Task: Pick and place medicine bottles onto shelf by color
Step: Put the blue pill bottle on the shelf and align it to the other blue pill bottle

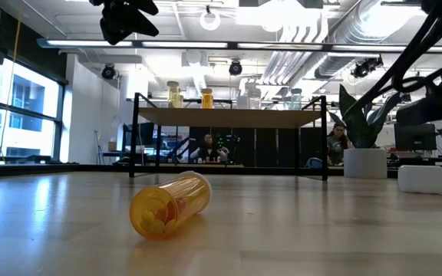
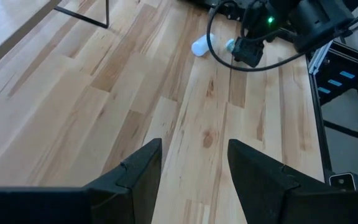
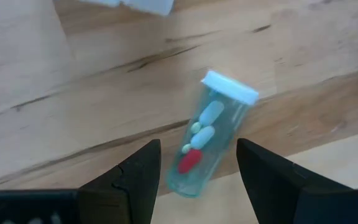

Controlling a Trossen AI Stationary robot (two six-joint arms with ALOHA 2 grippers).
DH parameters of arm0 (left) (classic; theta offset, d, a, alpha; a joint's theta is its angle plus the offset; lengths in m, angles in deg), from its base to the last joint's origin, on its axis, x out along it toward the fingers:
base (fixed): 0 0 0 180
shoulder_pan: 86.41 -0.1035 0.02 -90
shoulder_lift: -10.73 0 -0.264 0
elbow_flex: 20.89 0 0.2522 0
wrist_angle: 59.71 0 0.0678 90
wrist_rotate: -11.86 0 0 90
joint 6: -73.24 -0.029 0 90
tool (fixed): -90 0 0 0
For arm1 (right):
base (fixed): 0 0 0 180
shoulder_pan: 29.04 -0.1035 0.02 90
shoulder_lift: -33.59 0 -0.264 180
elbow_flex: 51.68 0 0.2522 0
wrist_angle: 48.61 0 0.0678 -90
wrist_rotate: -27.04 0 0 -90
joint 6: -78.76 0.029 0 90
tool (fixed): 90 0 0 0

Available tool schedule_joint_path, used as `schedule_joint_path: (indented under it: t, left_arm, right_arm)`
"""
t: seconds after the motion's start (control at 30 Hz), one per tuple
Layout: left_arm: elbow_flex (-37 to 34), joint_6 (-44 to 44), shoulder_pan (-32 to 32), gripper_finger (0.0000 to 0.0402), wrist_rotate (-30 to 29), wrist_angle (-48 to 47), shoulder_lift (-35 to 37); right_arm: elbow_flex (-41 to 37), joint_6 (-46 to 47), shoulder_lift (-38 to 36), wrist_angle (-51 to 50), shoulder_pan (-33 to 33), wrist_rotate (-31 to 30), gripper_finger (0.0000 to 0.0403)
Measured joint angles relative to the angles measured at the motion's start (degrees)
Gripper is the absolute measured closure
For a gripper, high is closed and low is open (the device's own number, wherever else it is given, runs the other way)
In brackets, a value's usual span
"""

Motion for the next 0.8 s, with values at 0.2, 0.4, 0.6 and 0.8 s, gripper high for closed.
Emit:
schedule_joint_path:
  t: [0.2,0.4,0.6,0.8]
  left_arm:
    - [0.0,0.0,-0.1,0.0229,0.0,0.0,0.0]
    - [0.0,0.0,-0.1,0.0229,0.0,0.0,0.0]
    - [0.0,0.0,-0.1,0.0229,0.0,0.0,0.0]
    - [0.0,-1.5,-0.8,0.0229,3.3,0.0,0.0]
  right_arm:
    - [0.0,0.4,1.0,0.8,0.0,0.0,0.0202]
    - [0.0,-0.2,1.0,0.8,0.0,0.0,0.0236]
    - [0.0,-1.0,1.0,1.6,0.0,0.0,0.0296]
    - [1.7,-3.8,1.0,1.7,-0.3,-2.0,0.0324]
